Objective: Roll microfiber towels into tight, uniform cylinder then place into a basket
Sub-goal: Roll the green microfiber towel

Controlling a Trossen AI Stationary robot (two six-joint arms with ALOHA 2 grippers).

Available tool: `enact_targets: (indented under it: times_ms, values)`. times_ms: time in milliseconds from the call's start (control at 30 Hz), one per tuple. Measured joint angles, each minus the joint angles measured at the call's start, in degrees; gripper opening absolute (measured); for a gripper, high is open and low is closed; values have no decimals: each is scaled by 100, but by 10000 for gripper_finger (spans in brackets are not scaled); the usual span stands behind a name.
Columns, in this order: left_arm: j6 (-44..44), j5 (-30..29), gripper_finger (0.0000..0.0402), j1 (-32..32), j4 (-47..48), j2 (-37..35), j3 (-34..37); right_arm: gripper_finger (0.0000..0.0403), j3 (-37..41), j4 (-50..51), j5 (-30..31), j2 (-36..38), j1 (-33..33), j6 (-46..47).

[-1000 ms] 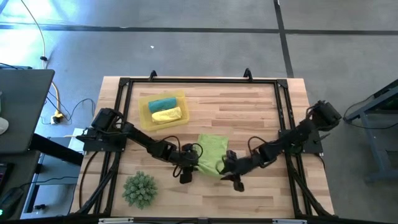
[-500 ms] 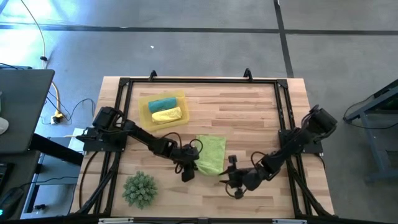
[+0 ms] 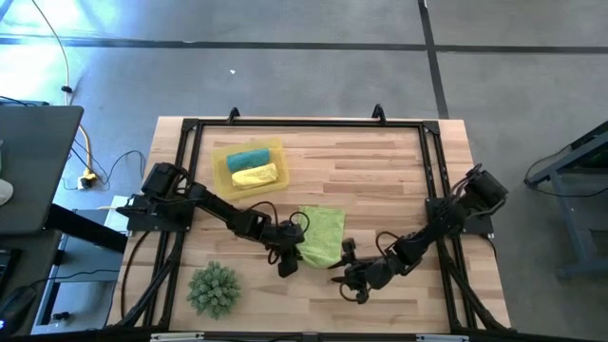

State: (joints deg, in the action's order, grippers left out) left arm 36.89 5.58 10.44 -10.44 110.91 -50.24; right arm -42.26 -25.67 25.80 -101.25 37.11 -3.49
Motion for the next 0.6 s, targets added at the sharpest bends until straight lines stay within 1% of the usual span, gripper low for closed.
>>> enact_targets:
  times_ms: [100,200,333,433,600]
  values:
    - [47,0,6,0,-4,0,0,173,0,76,-100,-7,-39,-100]
    - [112,-2,6,0,-26,2,4,185,-2,299,-15,-7,-37,-338]
    - [212,-2,6,0,-31,2,7,184,-2,720,155,-7,-47,-395]
    - [265,25,6,0,-58,3,11,181,-4,789,275,-7,-47,-170]
    - [566,313,5,5,-205,27,23,177,-4,1053,416,-7,-73,284]
